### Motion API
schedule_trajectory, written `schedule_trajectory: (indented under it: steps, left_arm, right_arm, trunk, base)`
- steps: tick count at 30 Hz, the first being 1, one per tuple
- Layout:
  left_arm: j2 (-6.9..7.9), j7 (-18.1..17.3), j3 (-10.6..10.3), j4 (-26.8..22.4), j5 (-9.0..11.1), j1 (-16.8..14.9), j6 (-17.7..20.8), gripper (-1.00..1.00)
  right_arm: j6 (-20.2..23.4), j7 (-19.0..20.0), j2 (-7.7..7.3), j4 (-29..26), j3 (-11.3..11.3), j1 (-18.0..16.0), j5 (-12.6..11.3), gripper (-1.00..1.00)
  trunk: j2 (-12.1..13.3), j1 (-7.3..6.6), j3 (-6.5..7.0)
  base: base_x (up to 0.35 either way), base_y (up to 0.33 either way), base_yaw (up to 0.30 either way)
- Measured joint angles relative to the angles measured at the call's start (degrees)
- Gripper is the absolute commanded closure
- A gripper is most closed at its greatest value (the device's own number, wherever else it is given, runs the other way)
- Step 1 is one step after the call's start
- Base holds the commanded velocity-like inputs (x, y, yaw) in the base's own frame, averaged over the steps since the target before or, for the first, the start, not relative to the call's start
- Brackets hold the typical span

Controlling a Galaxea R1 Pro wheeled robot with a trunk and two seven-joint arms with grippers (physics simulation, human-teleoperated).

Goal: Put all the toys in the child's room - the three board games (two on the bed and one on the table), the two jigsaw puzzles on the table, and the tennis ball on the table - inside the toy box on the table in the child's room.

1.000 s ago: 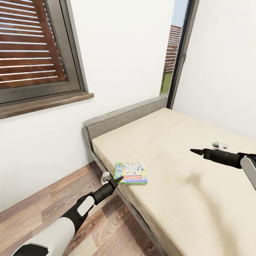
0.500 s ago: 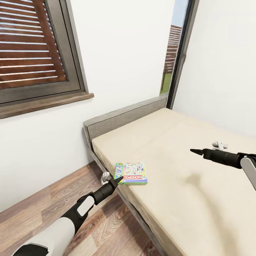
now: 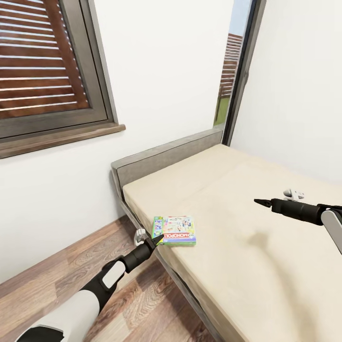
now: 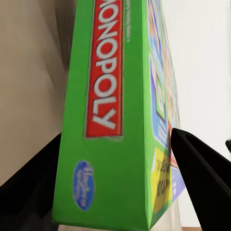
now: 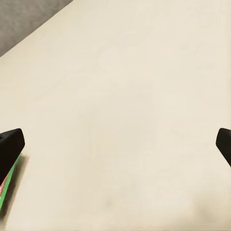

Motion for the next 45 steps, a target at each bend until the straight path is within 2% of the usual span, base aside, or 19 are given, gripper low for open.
schedule_trajectory:
  steps: [8,13,15,16,20,21,28,29,32,33,35,36,42,45]
  left_arm:
    - [0.41,-0.3,0.2,-3.3,0.1,0.4,0.8,1.00]
    - [0.57,-0.2,0.2,-7.5,0.1,0.6,4.3,1.00]
    - [0.58,0.4,0.2,-10.9,0.2,0.6,7.2,1.00]
    - [0.60,0.5,0.2,-10.9,-0.1,0.6,7.1,1.00]
    - [0.63,5.1,0.8,-17.3,0.3,0.6,12.5,1.00]
    - [0.64,5.2,0.7,-17.3,0.1,0.6,12.5,1.00]
    - [0.32,17.2,4.0,-29.7,2.3,0.9,21.7,1.00]
    - [0.32,17.3,4.0,-29.8,2.1,1.0,21.7,1.00]
    - [0.12,21.2,4.3,-36.6,3.2,1.9,25.6,1.00]
    - [0.13,21.2,4.3,-36.6,2.9,1.9,25.5,1.00]
    - [0.00,23.2,4.4,-41.7,3.8,2.5,27.5,1.00]
    - [-0.03,24.2,4.4,-44.0,3.5,2.9,28.2,1.00]
    - [-0.09,27.7,4.6,-49.9,3.9,4.1,30.0,1.00]
    - [0.02,29.3,4.7,-53.4,6.0,5.8,30.6,1.00]
  right_arm:
    - [0.0,0.0,0.10,0.0,0.0,0.8,-0.1,-1.00]
    - [-0.1,0.0,0.15,0.0,0.0,1.2,-0.1,-1.00]
    - [-0.1,0.1,0.16,0.0,-0.2,1.3,-0.3,-1.00]
    - [-0.1,0.1,0.16,0.0,-0.2,1.3,-0.3,-1.00]
    - [-0.2,0.0,0.17,-0.1,-0.6,1.4,-1.5,-1.00]
    - [-0.2,0.0,0.17,-0.1,-0.6,1.4,-1.5,-1.00]
    - [-0.5,0.1,0.25,-0.2,-0.8,1.4,-2.9,-1.00]
    - [-0.5,0.1,0.26,-0.2,-0.8,1.4,-2.9,-1.00]
    - [-0.4,0.2,0.40,-0.5,-0.8,1.5,-3.1,-1.00]
    - [-0.4,0.2,0.40,-0.5,-0.8,1.5,-3.1,-1.00]
    - [-0.3,0.7,0.59,-1.3,-0.8,1.5,-3.2,-1.00]
    - [-0.2,0.9,0.68,-1.9,-0.8,1.5,-3.3,-1.00]
    - [1.0,1.7,1.06,-4.1,-0.6,1.6,-3.3,-1.00]
    - [2.6,2.0,1.49,-5.1,-0.6,1.9,-3.4,-1.00]
  trunk:
    - [0.0,0.00,0.00]
    - [0.0,0.00,0.00]
    - [0.0,0.00,0.00]
    - [0.0,0.00,0.00]
    - [0.0,0.00,0.00]
    - [0.0,0.00,0.00]
    - [0.0,0.00,0.00]
    - [0.0,0.00,0.00]
    - [0.0,0.00,0.00]
    - [0.0,0.00,0.00]
    - [0.0,0.00,0.00]
    - [0.0,0.00,0.00]
    - [0.0,0.00,0.00]
    - [0.0,0.00,0.00]
  base:
    - [0.000,0.000,0.000]
    - [0.000,0.000,0.000]
    - [0.000,0.000,0.000]
    - [0.000,0.000,0.000]
    - [0.000,0.000,0.000]
    - [0.000,0.000,0.000]
    - [0.000,0.000,0.000]
    - [0.000,0.000,0.000]
    - [0.000,0.000,0.000]
    - [0.000,0.000,0.000]
    - [0.000,0.000,0.000]
    - [0.000,0.000,0.000]
    - [0.000,0.000,0.000]
    - [-0.004,0.000,0.000]
